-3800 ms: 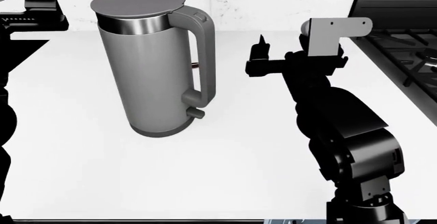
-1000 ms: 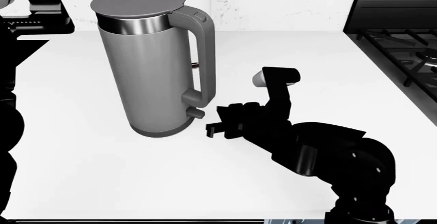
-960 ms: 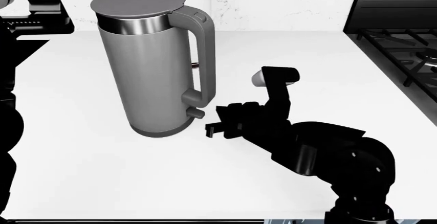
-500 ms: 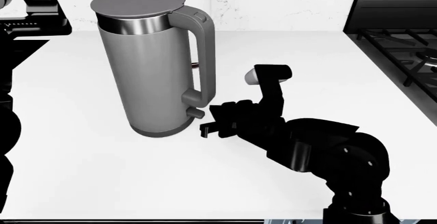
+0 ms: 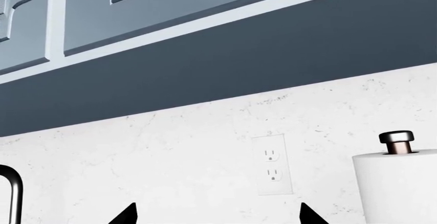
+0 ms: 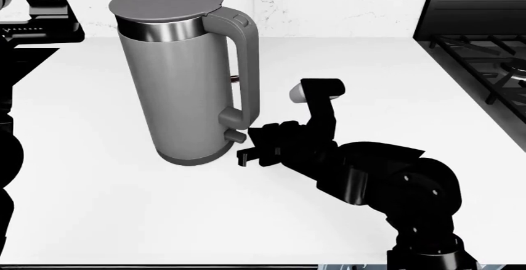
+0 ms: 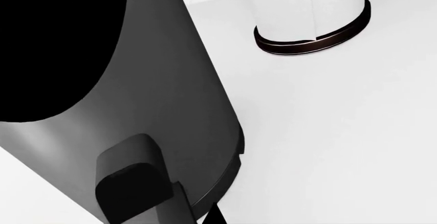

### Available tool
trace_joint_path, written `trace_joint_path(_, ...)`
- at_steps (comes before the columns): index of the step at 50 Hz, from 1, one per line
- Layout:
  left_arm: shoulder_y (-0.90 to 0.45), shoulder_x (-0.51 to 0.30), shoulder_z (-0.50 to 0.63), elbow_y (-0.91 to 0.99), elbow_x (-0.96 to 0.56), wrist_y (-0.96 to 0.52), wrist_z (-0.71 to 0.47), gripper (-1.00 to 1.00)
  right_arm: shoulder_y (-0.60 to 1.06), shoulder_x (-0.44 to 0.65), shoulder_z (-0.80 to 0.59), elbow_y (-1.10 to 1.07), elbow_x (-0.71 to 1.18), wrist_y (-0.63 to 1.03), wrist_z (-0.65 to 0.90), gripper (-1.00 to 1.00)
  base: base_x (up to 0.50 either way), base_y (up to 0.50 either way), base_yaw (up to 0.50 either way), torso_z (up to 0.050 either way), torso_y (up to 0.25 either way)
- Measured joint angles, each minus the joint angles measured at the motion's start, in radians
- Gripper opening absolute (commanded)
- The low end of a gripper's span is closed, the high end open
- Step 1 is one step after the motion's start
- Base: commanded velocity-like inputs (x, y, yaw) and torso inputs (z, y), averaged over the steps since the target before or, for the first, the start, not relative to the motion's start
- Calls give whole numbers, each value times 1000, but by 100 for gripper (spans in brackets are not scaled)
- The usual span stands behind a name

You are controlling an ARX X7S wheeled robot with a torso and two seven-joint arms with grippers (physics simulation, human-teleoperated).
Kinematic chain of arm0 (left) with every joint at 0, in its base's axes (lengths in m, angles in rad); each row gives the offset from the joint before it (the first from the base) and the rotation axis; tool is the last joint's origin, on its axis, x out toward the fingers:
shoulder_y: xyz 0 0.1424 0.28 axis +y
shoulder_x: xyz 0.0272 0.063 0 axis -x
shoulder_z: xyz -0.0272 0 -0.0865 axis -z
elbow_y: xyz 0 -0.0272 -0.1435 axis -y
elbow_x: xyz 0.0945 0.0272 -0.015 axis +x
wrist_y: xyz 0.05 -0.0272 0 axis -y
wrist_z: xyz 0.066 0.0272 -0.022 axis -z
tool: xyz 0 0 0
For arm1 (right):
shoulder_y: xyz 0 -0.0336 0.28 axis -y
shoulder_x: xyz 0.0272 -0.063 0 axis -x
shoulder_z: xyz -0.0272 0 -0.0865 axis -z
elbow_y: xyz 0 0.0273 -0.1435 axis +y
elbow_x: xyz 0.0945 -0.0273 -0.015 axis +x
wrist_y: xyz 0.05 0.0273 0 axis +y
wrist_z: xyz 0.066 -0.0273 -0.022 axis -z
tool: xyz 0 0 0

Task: Press down the lever to turn on the electric kettle.

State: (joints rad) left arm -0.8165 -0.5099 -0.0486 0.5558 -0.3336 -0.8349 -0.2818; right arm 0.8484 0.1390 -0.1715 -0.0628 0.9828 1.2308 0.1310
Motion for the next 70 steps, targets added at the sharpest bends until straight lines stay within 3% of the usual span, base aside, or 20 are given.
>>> trace_joint_path(70,-4,-11,0,16,-12,-2,-14,100,40,13,-123,130,-20,-64,-52,-100,0,0,0,0,0)
